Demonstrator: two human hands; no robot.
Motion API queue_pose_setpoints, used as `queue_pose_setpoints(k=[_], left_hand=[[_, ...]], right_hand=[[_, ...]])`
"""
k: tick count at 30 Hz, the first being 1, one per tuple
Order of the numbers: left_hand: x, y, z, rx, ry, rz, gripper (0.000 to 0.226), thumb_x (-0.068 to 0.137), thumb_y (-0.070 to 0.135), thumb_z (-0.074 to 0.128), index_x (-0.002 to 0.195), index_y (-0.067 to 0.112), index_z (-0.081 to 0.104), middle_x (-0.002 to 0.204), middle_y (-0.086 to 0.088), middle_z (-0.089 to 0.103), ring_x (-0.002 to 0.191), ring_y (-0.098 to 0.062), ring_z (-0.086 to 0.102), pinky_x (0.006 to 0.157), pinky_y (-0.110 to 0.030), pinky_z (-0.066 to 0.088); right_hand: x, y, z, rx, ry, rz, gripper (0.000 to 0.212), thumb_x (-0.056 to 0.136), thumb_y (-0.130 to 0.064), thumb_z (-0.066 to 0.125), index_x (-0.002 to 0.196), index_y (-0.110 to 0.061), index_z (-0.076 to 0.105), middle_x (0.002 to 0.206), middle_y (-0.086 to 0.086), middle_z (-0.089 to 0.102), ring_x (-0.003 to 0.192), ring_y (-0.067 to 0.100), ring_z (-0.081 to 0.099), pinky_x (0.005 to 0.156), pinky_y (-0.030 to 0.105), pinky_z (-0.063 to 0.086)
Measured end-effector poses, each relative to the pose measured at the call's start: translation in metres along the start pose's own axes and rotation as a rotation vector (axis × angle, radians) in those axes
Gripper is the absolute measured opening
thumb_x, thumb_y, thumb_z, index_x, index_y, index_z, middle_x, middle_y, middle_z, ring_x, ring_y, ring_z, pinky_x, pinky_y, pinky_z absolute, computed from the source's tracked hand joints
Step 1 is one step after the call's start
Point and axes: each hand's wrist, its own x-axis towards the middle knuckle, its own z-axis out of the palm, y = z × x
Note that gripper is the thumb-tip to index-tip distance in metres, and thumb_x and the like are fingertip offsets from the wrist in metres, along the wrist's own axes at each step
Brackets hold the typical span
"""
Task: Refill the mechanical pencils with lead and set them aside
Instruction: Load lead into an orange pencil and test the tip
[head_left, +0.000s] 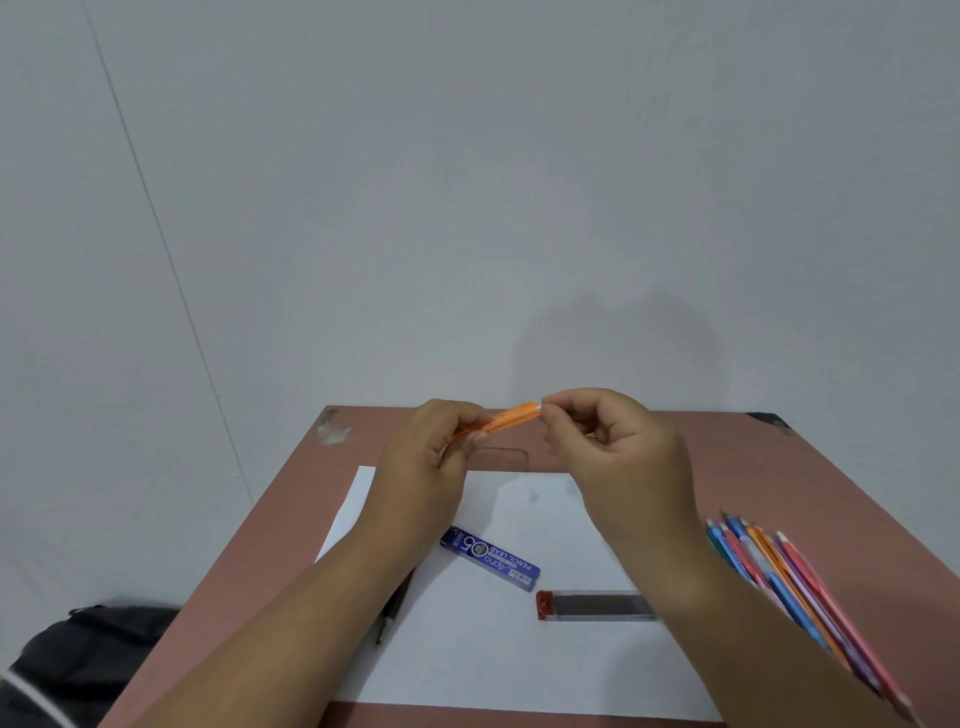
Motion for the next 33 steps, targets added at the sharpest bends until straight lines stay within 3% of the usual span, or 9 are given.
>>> queue_pose_setpoints(k=[6, 10, 15, 18, 21, 25, 27, 30, 33], left_hand=[[0.002, -0.009, -0.004, 0.151, 0.057, 0.069, 0.033, 0.088, -0.007, 0.067, 0.103, 0.022, 0.071, 0.098, 0.02, 0.06, 0.093, -0.009, 0.056, 0.084, -0.007, 0.036], [0.003, -0.009, -0.007, 0.211, 0.059, 0.139, 0.027, 0.087, 0.0, 0.06, 0.102, 0.018, 0.073, 0.099, 0.019, 0.058, 0.096, -0.012, 0.049, 0.089, -0.006, 0.033], [0.003, -0.011, -0.006, 0.209, 0.038, 0.12, 0.025, 0.087, 0.003, 0.061, 0.101, 0.02, 0.073, 0.098, 0.02, 0.058, 0.094, -0.014, 0.051, 0.087, -0.007, 0.034], [0.003, -0.013, -0.006, 0.199, 0.023, 0.126, 0.027, 0.086, -0.003, 0.064, 0.102, 0.018, 0.073, 0.098, 0.017, 0.06, 0.092, -0.017, 0.053, 0.086, -0.006, 0.034], [0.004, -0.014, -0.005, 0.175, 0.007, 0.098, 0.03, 0.086, -0.005, 0.067, 0.103, 0.018, 0.073, 0.098, 0.013, 0.065, 0.092, -0.016, 0.056, 0.086, -0.008, 0.035], [0.004, -0.011, -0.004, 0.114, 0.025, -0.024, 0.027, 0.091, -0.001, 0.066, 0.103, 0.023, 0.071, 0.097, 0.019, 0.063, 0.096, -0.011, 0.057, 0.083, -0.009, 0.037], [0.004, -0.011, -0.004, 0.051, 0.048, -0.129, 0.023, 0.094, 0.004, 0.065, 0.102, 0.025, 0.07, 0.097, 0.023, 0.061, 0.097, -0.004, 0.056, 0.082, -0.011, 0.038], [0.005, -0.012, -0.006, -0.008, 0.075, -0.211, 0.018, 0.095, 0.009, 0.065, 0.101, 0.026, 0.069, 0.097, 0.019, 0.062, 0.096, 0.001, 0.055, 0.079, -0.014, 0.04], [0.005, -0.012, -0.004, -0.011, 0.063, -0.209, 0.017, 0.095, 0.01, 0.066, 0.101, 0.025, 0.07, 0.097, 0.019, 0.062, 0.097, 0.001, 0.055, 0.08, -0.015, 0.041]], right_hand=[[0.009, 0.01, -0.008, -0.323, -0.097, -0.246, 0.01, 0.089, -0.008, 0.075, 0.09, -0.018, 0.08, 0.078, -0.013, 0.07, 0.08, 0.002, 0.063, 0.07, 0.006, 0.042], [0.013, 0.018, -0.011, -0.429, -0.18, -0.31, 0.012, 0.088, -0.006, 0.076, 0.092, -0.016, 0.08, 0.08, -0.006, 0.072, 0.079, 0.008, 0.062, 0.071, 0.016, 0.046], [0.01, 0.012, -0.01, -0.314, -0.202, -0.1, 0.018, 0.091, -0.01, 0.072, 0.086, -0.026, 0.079, 0.066, -0.013, 0.066, 0.071, 0.005, 0.062, 0.062, 0.012, 0.043], [0.007, 0.009, -0.006, -0.158, -0.187, 0.04, 0.03, 0.091, -0.01, 0.072, 0.087, -0.04, 0.073, 0.072, -0.011, 0.07, 0.064, 0.007, 0.066, 0.06, 0.015, 0.05], [0.006, 0.007, -0.005, -0.06, -0.158, 0.095, 0.029, 0.091, -0.011, 0.073, 0.097, -0.04, 0.073, 0.073, -0.011, 0.071, 0.065, 0.003, 0.068, 0.062, 0.013, 0.051], [0.007, 0.017, 0.0, -0.199, -0.195, 0.098, 0.026, 0.093, -0.024, 0.071, 0.115, -0.038, 0.071, 0.081, -0.022, 0.068, 0.079, 0.003, 0.066, 0.073, 0.022, 0.054], [0.007, 0.026, 0.003, -0.38, -0.35, 0.079, 0.03, 0.095, -0.027, 0.069, 0.124, -0.036, 0.068, 0.1, -0.022, 0.067, 0.093, 0.001, 0.061, 0.082, 0.018, 0.047], [0.006, 0.038, 0.01, -0.758, -0.662, 0.032, 0.032, 0.102, -0.026, 0.059, 0.134, -0.03, 0.063, 0.136, -0.011, 0.056, 0.13, 0.016, 0.041, 0.103, 0.027, 0.038], [0.008, 0.043, 0.016, -0.877, -0.785, 0.05, 0.03, 0.105, -0.019, 0.053, 0.13, -0.024, 0.069, 0.135, -0.005, 0.06, 0.133, 0.021, 0.042, 0.106, 0.032, 0.041]])
